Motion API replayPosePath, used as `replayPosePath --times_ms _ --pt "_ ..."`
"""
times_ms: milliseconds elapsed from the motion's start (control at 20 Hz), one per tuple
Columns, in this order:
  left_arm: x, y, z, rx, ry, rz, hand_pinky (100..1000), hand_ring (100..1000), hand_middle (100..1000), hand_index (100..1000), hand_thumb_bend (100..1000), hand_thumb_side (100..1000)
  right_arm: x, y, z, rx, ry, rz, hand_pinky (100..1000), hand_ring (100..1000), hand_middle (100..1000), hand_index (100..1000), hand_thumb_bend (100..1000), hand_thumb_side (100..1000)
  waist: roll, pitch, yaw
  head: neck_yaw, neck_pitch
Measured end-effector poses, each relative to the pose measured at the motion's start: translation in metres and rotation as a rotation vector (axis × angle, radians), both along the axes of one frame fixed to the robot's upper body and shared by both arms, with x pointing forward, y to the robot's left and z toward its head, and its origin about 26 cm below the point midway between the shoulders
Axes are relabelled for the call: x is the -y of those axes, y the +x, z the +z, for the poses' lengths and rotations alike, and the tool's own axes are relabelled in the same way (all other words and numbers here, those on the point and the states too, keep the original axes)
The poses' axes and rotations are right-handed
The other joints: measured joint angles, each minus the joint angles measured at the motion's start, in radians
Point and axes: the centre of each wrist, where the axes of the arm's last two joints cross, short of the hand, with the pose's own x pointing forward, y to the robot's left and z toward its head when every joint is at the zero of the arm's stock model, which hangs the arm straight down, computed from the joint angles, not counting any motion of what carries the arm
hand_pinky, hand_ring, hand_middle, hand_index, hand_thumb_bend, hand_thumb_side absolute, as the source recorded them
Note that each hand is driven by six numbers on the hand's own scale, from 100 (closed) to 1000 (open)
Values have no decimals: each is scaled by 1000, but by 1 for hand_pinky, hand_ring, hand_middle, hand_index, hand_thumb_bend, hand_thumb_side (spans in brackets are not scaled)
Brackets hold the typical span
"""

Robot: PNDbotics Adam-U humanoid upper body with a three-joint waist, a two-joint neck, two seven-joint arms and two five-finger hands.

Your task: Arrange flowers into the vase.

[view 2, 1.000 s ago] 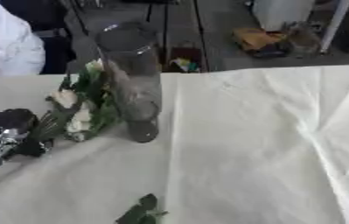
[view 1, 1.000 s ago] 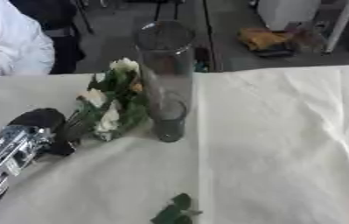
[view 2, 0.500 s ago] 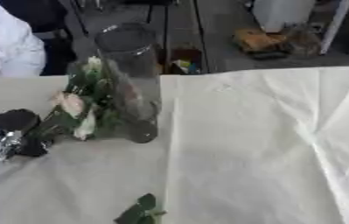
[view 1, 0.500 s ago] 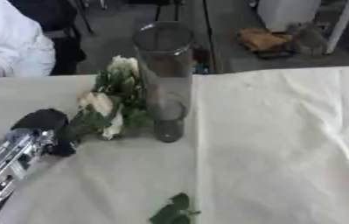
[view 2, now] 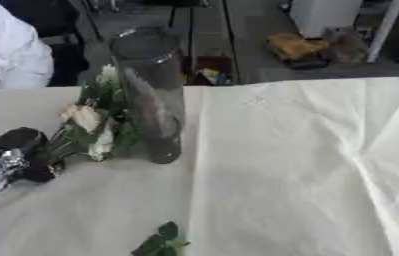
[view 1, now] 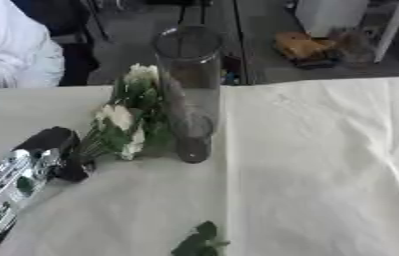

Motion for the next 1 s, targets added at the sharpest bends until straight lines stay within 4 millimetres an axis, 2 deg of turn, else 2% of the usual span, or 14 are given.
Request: replayPosePath --times_ms 1000 --pt "-15 -22 30 176 -167 90 100 100 100 100 238 212 1 -1 -2 -5 -3 2 774 726 432 861 100 847 -8 -5 11 -5 -1"
